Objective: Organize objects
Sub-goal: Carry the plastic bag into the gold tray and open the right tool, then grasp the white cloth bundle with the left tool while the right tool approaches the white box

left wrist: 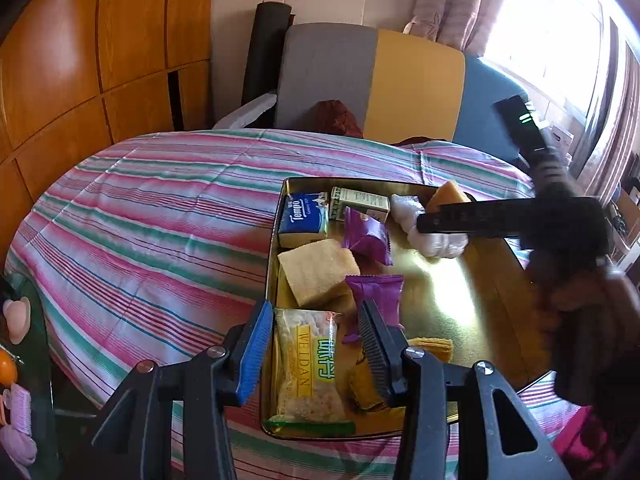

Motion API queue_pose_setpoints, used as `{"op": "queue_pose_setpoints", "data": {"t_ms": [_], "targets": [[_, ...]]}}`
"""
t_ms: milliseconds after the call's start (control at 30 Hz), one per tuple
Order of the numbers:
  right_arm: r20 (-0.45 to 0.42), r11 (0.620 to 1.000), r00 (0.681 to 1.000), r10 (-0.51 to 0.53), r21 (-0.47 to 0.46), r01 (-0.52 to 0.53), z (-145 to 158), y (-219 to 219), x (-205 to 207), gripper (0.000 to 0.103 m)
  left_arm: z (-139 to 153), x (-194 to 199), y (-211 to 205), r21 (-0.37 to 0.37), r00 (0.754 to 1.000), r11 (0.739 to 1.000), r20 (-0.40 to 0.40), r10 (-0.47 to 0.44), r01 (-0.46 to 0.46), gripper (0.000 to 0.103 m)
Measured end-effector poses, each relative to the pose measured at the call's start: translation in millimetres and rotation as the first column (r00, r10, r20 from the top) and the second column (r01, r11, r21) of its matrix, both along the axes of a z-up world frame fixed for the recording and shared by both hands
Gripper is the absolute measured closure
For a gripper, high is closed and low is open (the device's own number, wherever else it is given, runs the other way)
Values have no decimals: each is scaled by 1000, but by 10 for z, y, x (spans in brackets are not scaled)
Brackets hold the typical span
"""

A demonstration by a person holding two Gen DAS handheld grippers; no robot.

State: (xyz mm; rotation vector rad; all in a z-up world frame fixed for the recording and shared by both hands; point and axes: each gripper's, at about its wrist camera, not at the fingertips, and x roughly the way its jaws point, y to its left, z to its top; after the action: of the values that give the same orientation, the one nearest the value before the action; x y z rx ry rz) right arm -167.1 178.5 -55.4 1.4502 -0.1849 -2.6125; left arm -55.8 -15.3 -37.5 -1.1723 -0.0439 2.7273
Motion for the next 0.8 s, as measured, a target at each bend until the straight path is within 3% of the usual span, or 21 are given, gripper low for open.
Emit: {"op": "queue_pose_setpoints", "data": {"t_ms": [167,333,433,633,800], "targets": [[49,998,998,-34,-48,36,-218,80,-159,43,-37,-15,-8,4,1000,1000,11,0,0,58],[14,990,999,-46,-132,47,-141,223,-99,27,-39,1,31,0,1000,1000,9,-6,6,58],[-6,986,998,-56,-160,54,-37,308,-11,25,-17,16,59,-5,1000,1000,1,-15,15,58],[-69,991,996,-48,-125,39,243,593,316,19,59,62,112,-19,999,999,-21,-30,29,58],[-114,994,989,-99,-65,92,439,1132,663,15,131,116,168,-23,998,999,-38,-43,42,58]]}}
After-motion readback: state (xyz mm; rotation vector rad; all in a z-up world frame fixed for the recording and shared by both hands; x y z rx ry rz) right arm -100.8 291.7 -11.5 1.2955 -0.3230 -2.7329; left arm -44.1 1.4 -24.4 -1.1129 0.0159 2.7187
